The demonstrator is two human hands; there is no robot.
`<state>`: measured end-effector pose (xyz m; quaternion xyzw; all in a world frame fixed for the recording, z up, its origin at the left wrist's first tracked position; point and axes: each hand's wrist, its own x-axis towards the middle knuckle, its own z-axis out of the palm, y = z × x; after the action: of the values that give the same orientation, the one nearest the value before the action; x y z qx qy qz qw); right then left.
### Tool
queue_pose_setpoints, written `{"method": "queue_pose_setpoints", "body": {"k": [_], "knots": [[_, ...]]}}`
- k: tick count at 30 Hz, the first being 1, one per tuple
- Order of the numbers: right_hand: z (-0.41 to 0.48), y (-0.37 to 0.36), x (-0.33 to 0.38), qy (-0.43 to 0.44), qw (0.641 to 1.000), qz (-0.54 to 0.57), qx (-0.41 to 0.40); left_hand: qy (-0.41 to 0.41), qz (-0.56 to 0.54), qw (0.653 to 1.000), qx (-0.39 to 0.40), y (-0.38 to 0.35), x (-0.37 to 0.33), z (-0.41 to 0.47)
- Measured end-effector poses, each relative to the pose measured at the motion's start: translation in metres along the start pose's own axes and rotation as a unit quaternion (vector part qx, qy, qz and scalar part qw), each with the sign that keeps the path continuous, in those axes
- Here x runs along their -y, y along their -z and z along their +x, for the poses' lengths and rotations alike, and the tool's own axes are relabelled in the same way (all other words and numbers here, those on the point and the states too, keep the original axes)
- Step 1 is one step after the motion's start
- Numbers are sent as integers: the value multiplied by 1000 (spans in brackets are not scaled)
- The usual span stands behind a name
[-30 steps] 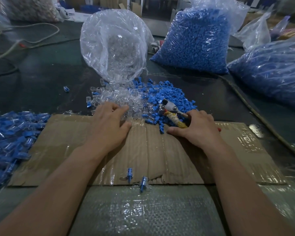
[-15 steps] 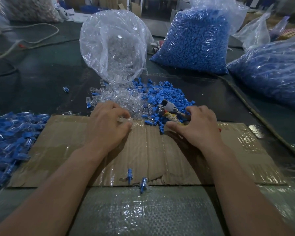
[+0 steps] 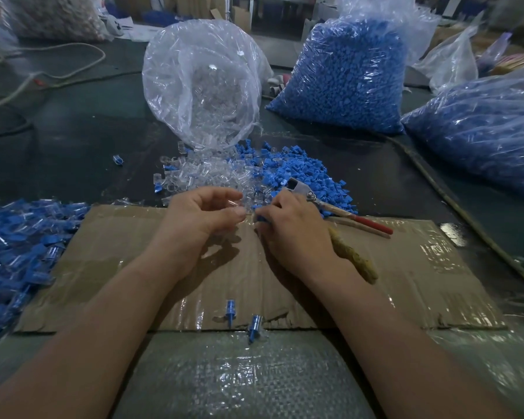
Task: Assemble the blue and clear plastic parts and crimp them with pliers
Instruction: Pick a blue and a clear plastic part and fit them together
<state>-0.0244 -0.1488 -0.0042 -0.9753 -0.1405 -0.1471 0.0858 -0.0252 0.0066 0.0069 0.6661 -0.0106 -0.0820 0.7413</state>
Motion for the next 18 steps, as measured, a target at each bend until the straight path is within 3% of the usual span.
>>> {"method": "queue_pose_setpoints", "body": {"k": [4,10,18], "knots": [[1,2,2,-9,1000,19,1,55,-43,997,17,-3,1,-4],[-2,2,1,-10,999,34,-5,69,-58,996,21,-4,2,-5],[-5,9,1,-59,976,191,-84,34,-21,999,-8,-7,1,-1]]}}
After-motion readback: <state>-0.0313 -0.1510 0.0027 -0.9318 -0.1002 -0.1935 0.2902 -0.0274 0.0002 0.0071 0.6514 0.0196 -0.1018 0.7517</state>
